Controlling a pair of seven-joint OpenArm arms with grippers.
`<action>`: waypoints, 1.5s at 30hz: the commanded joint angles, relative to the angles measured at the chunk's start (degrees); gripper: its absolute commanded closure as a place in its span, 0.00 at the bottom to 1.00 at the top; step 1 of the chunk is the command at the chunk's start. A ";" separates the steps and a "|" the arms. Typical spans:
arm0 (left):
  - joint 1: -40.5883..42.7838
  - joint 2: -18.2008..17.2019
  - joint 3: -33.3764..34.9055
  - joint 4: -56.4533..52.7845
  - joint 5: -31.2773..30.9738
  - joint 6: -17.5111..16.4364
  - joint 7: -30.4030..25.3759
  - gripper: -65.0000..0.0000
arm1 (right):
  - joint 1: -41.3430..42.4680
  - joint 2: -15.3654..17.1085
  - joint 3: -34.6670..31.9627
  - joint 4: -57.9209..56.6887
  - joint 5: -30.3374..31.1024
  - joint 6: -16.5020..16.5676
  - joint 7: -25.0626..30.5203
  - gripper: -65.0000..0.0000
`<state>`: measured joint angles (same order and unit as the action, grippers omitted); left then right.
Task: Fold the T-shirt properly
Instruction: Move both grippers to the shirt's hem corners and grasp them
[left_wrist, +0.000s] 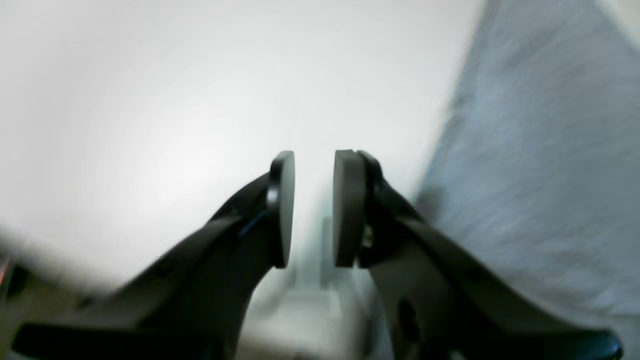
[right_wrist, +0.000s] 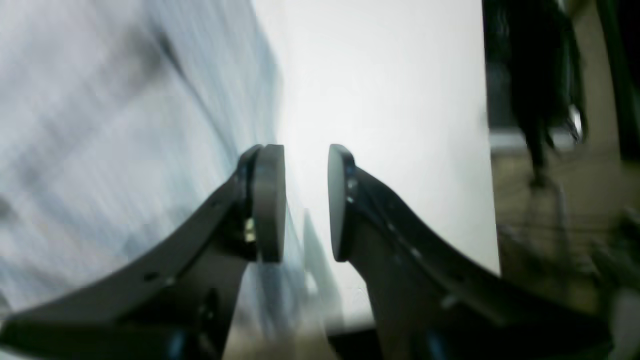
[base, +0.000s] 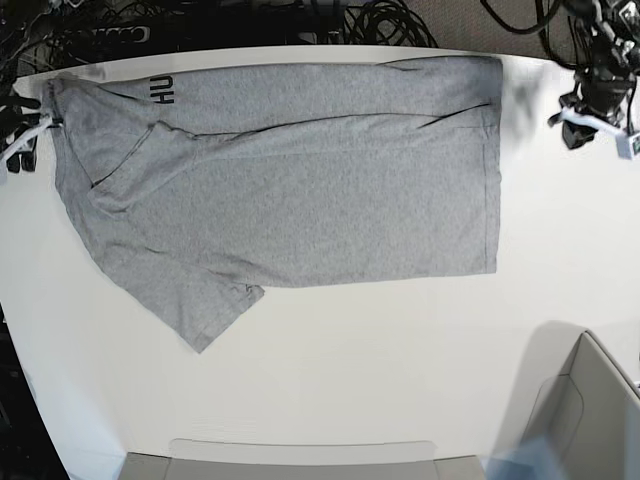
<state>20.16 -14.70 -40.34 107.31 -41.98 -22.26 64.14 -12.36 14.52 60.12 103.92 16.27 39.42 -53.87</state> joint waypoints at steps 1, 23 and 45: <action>-1.48 -0.73 2.58 1.13 -1.06 -0.38 -0.80 0.79 | 3.17 2.05 -0.82 0.83 0.30 0.58 1.51 0.77; -12.03 -0.73 19.81 0.61 -0.79 0.06 -0.80 0.79 | 47.48 7.85 -36.95 -71.26 -15.96 -4.03 29.73 0.76; -12.29 0.68 19.90 -0.27 -0.79 0.06 -1.15 0.79 | 19.79 2.75 -39.85 -31.87 -11.22 0.58 6.53 0.94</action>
<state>8.45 -13.50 -20.25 106.41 -42.04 -21.96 64.27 6.92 16.62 20.38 71.79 6.26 39.18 -44.91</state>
